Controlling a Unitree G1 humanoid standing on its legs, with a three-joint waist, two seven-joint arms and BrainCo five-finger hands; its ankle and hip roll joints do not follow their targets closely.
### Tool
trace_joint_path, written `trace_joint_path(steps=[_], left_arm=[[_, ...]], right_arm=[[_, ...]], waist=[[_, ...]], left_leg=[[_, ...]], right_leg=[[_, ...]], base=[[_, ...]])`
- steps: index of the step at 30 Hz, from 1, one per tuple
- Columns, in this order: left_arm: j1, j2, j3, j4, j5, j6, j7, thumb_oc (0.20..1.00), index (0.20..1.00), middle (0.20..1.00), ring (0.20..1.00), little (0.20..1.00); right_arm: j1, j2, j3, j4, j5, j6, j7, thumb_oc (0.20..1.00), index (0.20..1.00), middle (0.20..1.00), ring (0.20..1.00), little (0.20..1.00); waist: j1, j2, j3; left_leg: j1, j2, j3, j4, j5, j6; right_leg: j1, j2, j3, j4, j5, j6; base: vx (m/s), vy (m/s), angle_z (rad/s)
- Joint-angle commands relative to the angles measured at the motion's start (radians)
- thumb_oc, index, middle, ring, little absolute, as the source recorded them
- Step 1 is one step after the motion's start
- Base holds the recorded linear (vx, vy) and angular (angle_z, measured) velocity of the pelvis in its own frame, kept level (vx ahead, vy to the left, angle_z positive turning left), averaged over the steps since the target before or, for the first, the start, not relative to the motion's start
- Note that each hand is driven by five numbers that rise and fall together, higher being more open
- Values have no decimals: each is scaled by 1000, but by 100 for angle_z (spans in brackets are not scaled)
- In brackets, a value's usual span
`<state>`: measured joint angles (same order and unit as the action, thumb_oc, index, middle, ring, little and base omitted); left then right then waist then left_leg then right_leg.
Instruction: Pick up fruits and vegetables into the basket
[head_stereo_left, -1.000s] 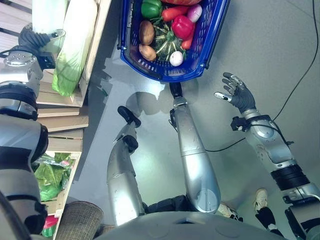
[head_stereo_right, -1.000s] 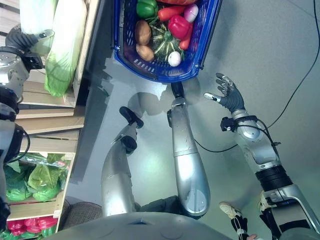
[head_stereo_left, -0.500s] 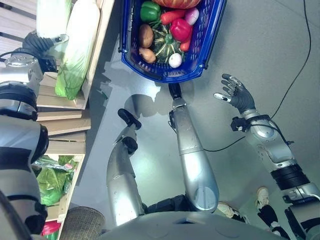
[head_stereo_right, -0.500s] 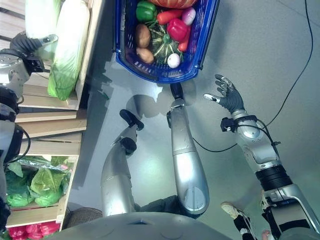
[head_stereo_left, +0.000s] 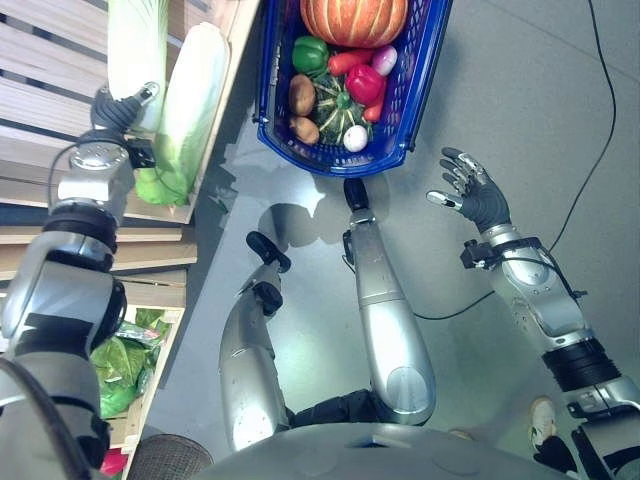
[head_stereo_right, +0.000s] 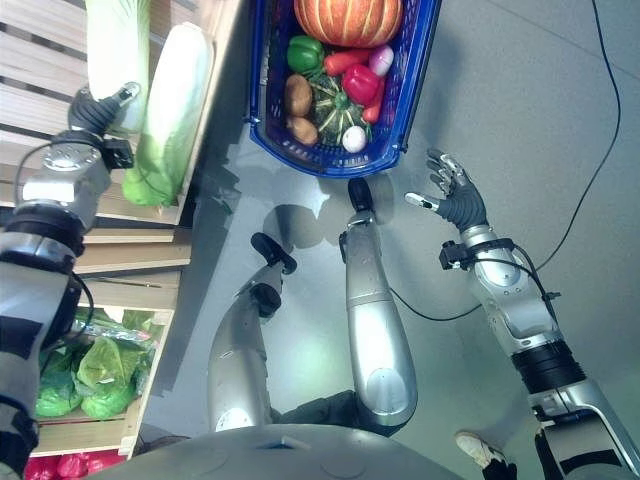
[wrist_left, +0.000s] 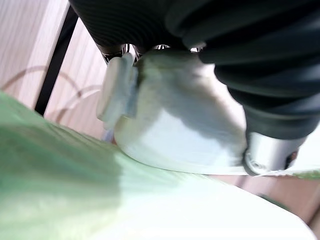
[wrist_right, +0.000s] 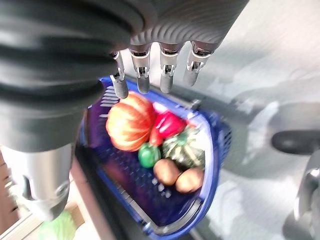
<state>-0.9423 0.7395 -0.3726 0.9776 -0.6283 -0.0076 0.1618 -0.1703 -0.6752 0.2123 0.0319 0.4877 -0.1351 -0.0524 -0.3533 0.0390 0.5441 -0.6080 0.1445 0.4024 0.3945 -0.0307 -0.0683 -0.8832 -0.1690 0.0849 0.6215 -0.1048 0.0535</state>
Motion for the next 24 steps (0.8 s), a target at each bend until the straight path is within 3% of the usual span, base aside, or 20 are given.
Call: trace_joint_path(steps=[1, 7, 11, 12, 14, 18, 19, 24], left_arm=[[40, -89, 59, -113, 7, -133, -21, 200, 200, 200, 200, 200], [144, -76, 118, -235, 17, -226, 5, 200, 200, 200, 200, 200], [192, -99, 117, -309, 96, -273, 27, 200, 200, 200, 200, 200], [209, -109, 114, -354, 161, -290, 45, 200, 200, 200, 200, 200], [232, -117, 109, -406, 201, -303, 55, 200, 200, 200, 200, 200], [257, -124, 99, -473, 262, -312, 62, 200, 200, 200, 200, 200], [270, -126, 99, -499, 281, -315, 57, 200, 200, 200, 200, 200], [291, -119, 73, -554, 360, -315, 45, 200, 200, 200, 200, 200]], right_arm=[[68, -10, -44, -65, -12, -91, 35, 1000, 1000, 1000, 1000, 1000], [54, 9, -61, -141, 75, -105, 139, 1000, 1000, 1000, 1000, 1000], [-36, 38, -44, -182, 123, -38, 180, 1000, 1000, 1000, 1000, 1000], [-95, 59, -31, -198, 162, 19, 181, 1000, 1000, 1000, 1000, 1000], [-164, 92, -15, -211, 207, 75, 159, 1000, 1000, 1000, 1000, 1000], [-262, 150, 25, -219, 230, 125, 104, 1000, 1000, 1000, 1000, 1000], [-306, 169, 42, -223, 228, 145, 70, 1000, 1000, 1000, 1000, 1000], [-386, 207, 69, -204, 292, 183, -19, 1000, 1000, 1000, 1000, 1000]], waist=[[-11, 18, -24], [31, 34, -24], [69, 43, -24], [91, 45, -24], [115, 45, -24], [149, 41, -24], [165, 38, -24], [197, 31, -29]], left_leg=[[12, 32, -11, 77, -59, -53], [115, 21, -26, 39, -46, -52], [170, 11, -45, 23, -42, -49], [190, 9, -52, 21, -46, -47], [211, 8, -62, 22, -47, -45], [240, 7, -75, 23, -50, -40], [242, 7, -72, 16, -25, -25], [286, 1, -92, 14, -30, -17]], right_leg=[[39, 9, -63, -56, -12, 10], [158, -21, -104, -90, -23, 10], [233, -34, -129, -108, -27, 8], [267, -40, -142, -113, -30, 8], [302, -44, -156, -117, -32, 7], [354, -51, -177, -121, -37, 5], [369, -53, -191, -137, -7, -6], [430, -59, -209, -144, -4, -7]], base=[[-19, 17, 6], [-36, -15, 9], [-20, -48, 17], [-11, -91, 18], [-6, -86, 15], [-13, -71, 13], [-51, -82, 12], [23, -53, 12]])
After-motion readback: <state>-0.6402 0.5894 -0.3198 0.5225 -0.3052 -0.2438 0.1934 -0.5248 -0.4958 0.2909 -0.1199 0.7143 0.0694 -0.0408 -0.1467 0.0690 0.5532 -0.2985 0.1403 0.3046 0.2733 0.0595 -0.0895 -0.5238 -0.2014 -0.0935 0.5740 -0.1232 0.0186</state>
